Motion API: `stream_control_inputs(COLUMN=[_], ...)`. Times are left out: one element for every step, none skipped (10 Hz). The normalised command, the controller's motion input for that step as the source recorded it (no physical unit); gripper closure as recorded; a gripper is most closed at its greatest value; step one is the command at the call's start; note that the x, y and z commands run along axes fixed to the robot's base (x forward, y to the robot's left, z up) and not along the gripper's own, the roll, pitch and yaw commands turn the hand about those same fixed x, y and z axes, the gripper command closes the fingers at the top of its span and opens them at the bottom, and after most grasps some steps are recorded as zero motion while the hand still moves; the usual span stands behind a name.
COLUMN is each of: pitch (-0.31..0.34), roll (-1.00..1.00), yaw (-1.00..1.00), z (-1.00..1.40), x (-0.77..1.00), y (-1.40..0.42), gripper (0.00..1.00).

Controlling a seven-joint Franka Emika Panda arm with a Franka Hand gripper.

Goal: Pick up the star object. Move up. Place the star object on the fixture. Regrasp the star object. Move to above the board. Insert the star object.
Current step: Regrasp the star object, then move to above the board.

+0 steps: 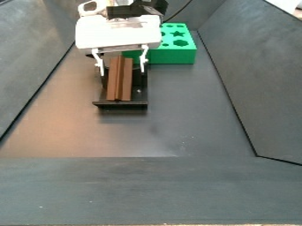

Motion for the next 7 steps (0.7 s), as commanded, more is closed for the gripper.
stream_control_inputs(pitch=[0.007, 0.007, 0.007, 0.000, 0.071, 0.074, 0.101], roll=[0.05, 0.05, 0.05, 0.00, -0.04, -0.04, -0.05], yaw=[-0.01, -0.01, -0.01, 0.00, 0.02, 0.02, 0.02], z=[-0.17, -0.17, -0.17, 0.00, 1.00, 1.00, 1.00], x=[0.01, 0.01, 0.01, 0.00, 0.29, 0.29, 0.26], y=[-0.01, -0.01, -0.01, 0.00, 0.11, 0.10, 0.09], gripper=[0.00, 0.00, 0.00, 1.00, 1.00, 1.00, 1.00])
